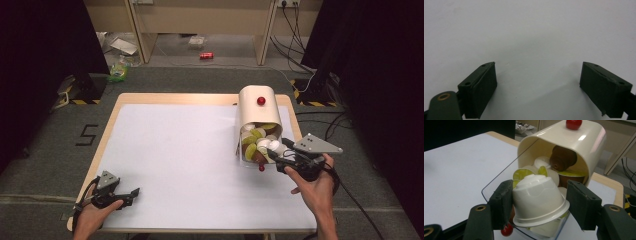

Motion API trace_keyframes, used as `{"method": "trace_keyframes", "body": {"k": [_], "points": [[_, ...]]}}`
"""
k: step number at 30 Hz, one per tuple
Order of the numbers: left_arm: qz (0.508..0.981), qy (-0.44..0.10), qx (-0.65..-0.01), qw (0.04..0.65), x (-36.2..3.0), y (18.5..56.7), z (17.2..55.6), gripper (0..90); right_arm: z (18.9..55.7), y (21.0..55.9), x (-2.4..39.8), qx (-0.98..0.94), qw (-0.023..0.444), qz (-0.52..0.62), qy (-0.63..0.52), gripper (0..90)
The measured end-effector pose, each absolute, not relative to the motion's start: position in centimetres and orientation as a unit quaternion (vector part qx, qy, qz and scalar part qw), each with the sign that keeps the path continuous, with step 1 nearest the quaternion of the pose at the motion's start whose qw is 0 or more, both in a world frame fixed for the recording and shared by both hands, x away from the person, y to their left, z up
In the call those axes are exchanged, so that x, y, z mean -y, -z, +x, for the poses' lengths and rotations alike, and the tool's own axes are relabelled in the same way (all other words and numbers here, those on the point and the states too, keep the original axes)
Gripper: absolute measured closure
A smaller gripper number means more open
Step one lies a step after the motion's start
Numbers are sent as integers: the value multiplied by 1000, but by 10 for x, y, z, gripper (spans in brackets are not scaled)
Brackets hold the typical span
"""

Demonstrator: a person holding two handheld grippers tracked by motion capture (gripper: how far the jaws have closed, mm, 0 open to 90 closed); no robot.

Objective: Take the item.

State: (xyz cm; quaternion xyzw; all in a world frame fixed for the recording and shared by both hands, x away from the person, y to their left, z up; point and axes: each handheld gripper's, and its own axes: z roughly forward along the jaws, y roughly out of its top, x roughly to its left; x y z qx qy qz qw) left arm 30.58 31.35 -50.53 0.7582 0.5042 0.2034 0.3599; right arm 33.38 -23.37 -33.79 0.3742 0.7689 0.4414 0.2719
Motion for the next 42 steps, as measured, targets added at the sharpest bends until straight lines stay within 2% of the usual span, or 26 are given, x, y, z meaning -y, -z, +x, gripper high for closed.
{"method": "trace_keyframes", "body": {"k": [18,42], "points": [[759,-205,-503,359,-313,505,306,135,319,342,280,-744,289,417,-434,401],[759,-205,-504,359,-313,505,306,135,324,374,299,-743,284,453,-403,401]]}}
